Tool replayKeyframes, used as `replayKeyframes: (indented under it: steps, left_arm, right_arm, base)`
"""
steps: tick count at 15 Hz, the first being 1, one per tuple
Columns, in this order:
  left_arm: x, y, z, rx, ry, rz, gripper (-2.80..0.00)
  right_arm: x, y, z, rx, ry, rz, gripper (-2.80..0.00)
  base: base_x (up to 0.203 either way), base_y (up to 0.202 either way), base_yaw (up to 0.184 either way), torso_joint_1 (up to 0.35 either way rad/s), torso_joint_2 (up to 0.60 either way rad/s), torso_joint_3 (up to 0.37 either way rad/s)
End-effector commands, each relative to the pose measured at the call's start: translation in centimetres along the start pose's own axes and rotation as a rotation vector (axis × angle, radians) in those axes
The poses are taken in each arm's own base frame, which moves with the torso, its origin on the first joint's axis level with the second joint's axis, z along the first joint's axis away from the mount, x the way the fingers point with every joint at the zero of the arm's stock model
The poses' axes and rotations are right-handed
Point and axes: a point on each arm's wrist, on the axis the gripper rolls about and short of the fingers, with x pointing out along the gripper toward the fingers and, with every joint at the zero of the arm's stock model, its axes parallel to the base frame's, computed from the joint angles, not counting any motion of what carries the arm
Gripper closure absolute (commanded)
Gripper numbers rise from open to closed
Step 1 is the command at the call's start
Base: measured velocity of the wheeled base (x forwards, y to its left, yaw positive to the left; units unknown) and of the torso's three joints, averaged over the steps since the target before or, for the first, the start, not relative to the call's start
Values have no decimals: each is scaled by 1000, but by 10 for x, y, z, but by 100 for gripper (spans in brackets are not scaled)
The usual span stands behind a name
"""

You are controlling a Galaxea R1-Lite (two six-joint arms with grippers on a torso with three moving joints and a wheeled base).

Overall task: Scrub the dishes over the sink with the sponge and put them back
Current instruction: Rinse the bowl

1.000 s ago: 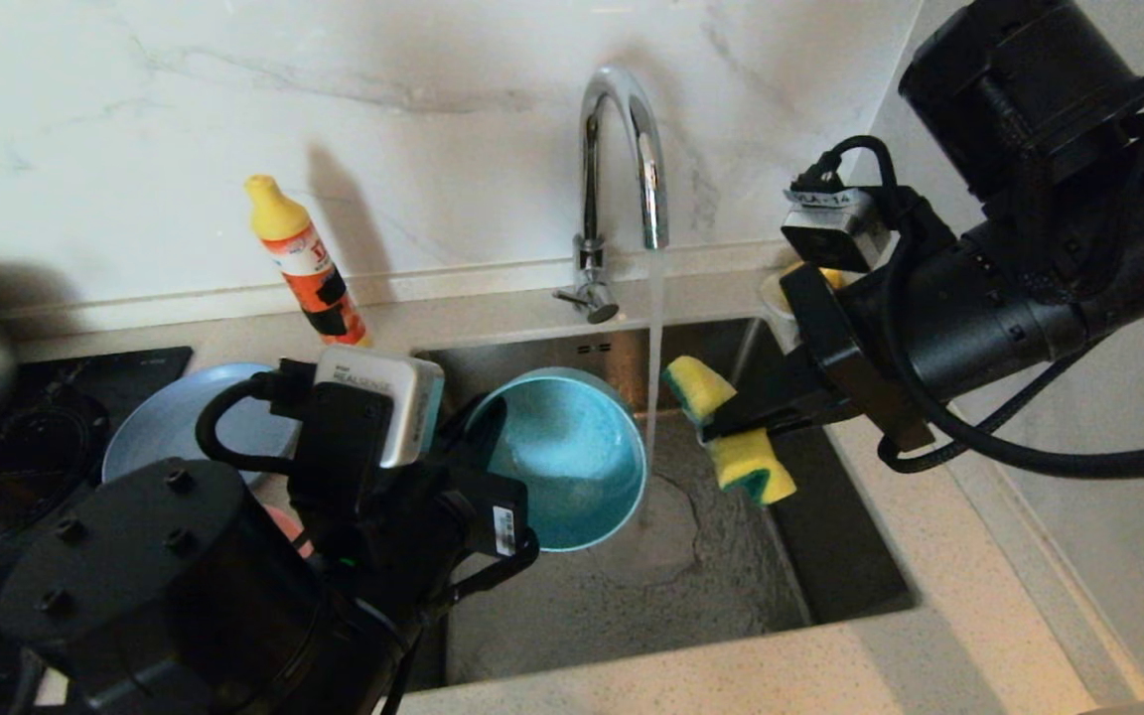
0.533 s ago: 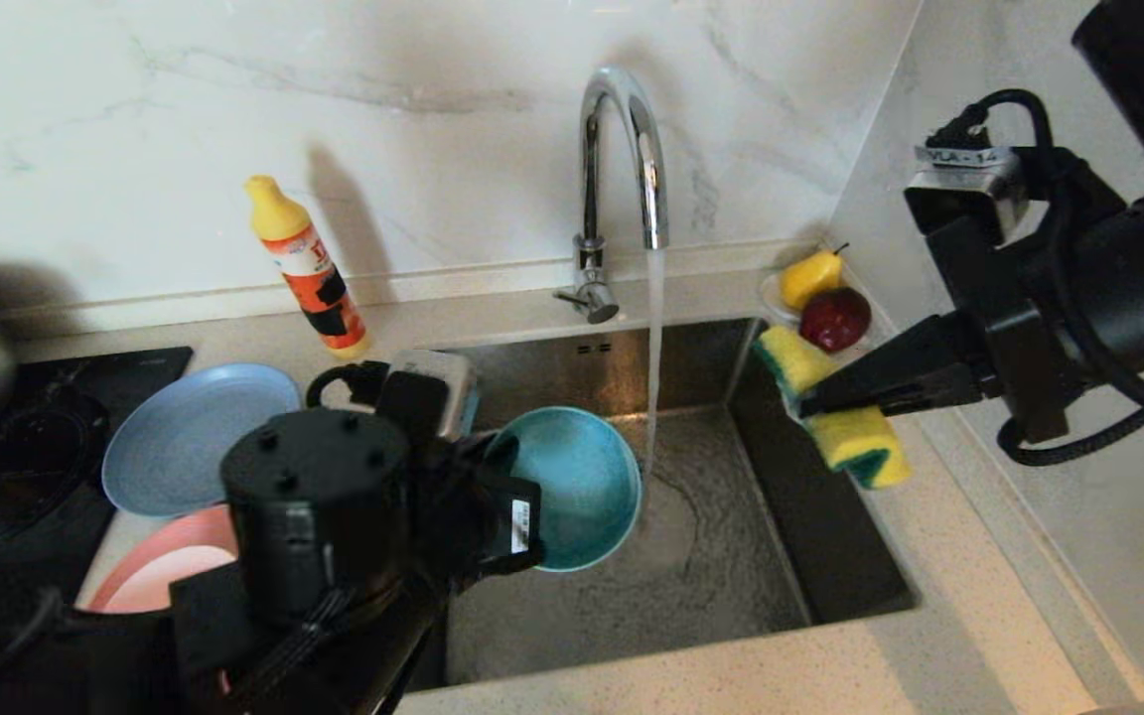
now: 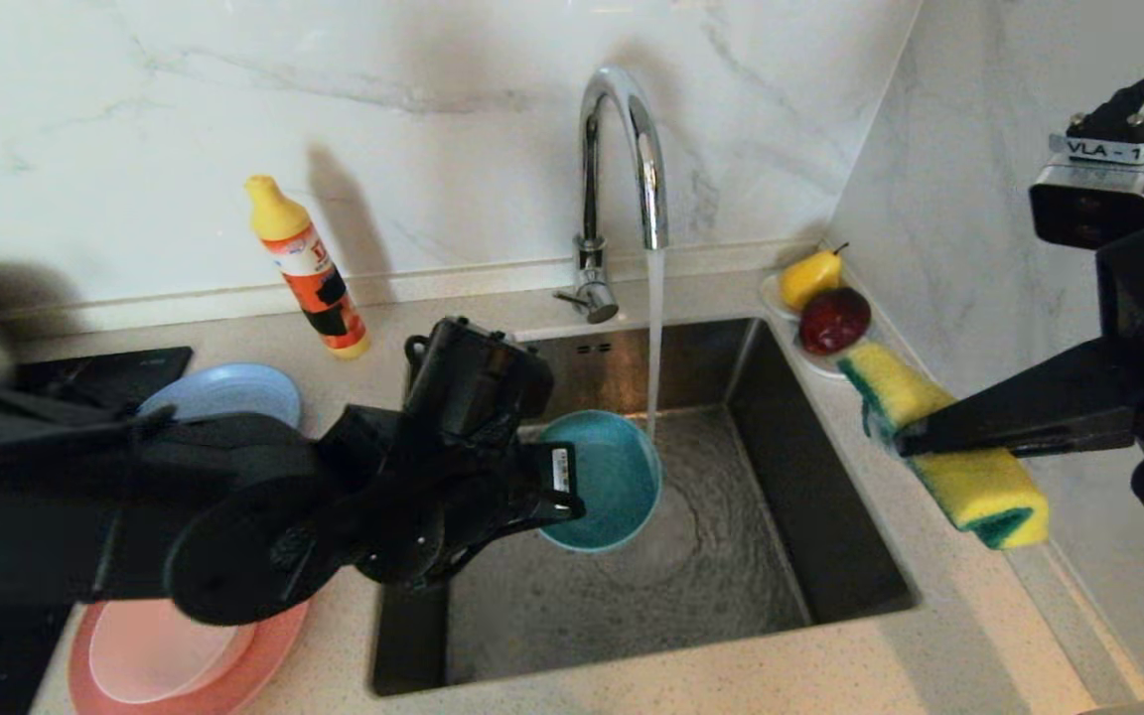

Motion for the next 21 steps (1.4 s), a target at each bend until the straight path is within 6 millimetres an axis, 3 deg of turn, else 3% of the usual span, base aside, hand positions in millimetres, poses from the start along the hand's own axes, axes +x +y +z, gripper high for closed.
replayKeyframes:
  steps: [1, 6, 14, 21]
  left_arm:
    - [40, -4, -1, -53, 23, 42, 0]
    - [77, -4, 7, -136, 10, 74, 0]
    - [109, -16, 15, -144, 4, 76, 0]
    - [126, -15, 23, -162, -20, 86, 0]
  right_arm:
    - [-6, -3, -7, 5, -1, -6, 0]
    - [-5, -8, -5, 7, -8, -22, 0]
    - [-4, -11, -2, 14, -14, -32, 0]
    - [5, -17, 1, 27, -1, -43, 0]
  base:
    - [0, 0, 0, 0, 0, 0]
    - [0, 0, 0, 0, 0, 0]
    - [0, 0, 0, 0, 0, 0]
    - [0, 0, 0, 0, 0, 0]
